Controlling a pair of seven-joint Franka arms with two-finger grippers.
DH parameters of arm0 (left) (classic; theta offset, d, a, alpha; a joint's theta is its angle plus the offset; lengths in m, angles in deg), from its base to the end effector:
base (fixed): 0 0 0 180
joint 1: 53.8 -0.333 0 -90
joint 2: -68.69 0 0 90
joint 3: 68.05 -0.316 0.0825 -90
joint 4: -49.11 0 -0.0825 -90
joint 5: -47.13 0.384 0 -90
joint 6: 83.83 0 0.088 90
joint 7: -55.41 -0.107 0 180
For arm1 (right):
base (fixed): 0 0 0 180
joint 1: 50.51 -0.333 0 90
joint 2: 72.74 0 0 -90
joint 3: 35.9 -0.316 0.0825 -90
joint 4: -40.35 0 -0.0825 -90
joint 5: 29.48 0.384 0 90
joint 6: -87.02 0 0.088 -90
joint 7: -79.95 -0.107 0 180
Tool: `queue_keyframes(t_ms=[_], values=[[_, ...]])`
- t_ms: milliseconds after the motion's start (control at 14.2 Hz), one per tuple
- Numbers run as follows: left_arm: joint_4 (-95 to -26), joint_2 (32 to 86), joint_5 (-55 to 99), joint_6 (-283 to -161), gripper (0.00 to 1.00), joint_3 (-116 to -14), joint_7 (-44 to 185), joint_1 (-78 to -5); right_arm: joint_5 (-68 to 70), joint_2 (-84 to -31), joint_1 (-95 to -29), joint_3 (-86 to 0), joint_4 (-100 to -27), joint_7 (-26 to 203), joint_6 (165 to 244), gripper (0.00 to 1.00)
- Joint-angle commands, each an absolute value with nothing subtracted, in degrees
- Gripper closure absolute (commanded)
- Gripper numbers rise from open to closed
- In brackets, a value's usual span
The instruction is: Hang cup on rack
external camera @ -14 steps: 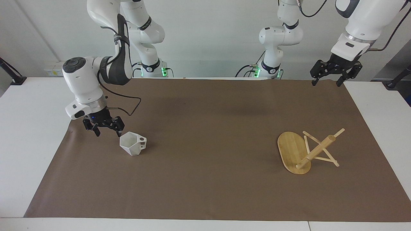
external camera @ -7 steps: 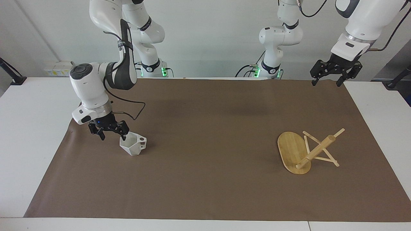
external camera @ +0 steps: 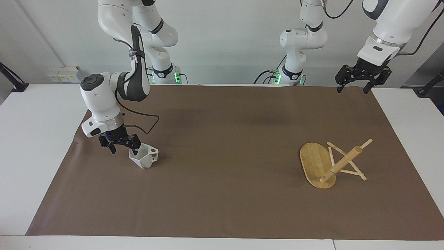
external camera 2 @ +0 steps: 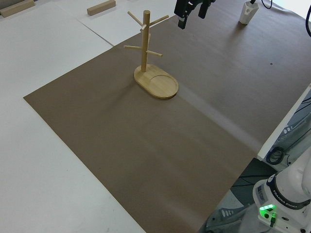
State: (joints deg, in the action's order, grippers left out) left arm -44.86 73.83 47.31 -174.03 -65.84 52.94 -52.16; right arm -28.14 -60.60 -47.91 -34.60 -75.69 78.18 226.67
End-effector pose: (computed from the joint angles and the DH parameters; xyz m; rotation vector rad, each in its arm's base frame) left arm 0.5254 -0.0360 0.6405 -3.1303 0.1726 -0.0375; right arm 0.6061 -0.0408 0.3647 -3.1123 0.1780 -0.3135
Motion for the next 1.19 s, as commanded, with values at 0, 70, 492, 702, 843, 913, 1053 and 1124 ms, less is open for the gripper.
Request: queue_keyframes(t_ms=[0, 70, 492, 702, 843, 913, 1053, 1124], values=[[-46.33, 75.2, 46.78, -174.36, 0.0, -65.68, 53.21, -52.66, -28.07, -60.09, -47.61, -34.93, -76.54, 75.39, 228.17, 0.0], [-46.33, 75.2, 46.78, -174.36, 0.0, -65.68, 53.21, -52.66, -28.07, -60.09, -47.7, -35.02, -76.63, 74.43, 228.08, 0.0], [-46.33, 75.2, 46.78, -174.36, 0.0, -65.68, 53.21, -52.75, -28.07, -60.0, -47.7, -35.11, -76.46, 73.62, 227.91, 0.18], [-46.33, 75.2, 46.78, -174.36, 0.0, -65.68, 53.12, -52.66, -28.07, -59.82, -47.7, -35.2, -75.75, 73.8, 227.47, 0.42], [-46.33, 75.2, 46.78, -174.36, 0.0, -65.68, 53.12, -52.75, -28.16, -59.82, -47.7, -35.28, -75.58, 73.98, 227.29, 0.55], [-46.33, 75.2, 46.78, -174.36, 0.0, -65.68, 53.12, -52.66, -28.16, -59.91, -47.7, -35.37, -75.58, 73.98, 227.2, 0.62], [-46.33, 75.2, 46.78, -174.36, 0.0, -65.68, 53.21, -52.75, -28.16, -60.0, -47.7, -35.46, -75.49, 74.06, 227.11, 0.74], [-46.33, 75.2, 46.78, -174.36, 0.0, -65.68, 53.12, -52.75, -28.16, -60.09, -47.7, -35.55, -75.49, 73.98, 227.11, 0.8]])
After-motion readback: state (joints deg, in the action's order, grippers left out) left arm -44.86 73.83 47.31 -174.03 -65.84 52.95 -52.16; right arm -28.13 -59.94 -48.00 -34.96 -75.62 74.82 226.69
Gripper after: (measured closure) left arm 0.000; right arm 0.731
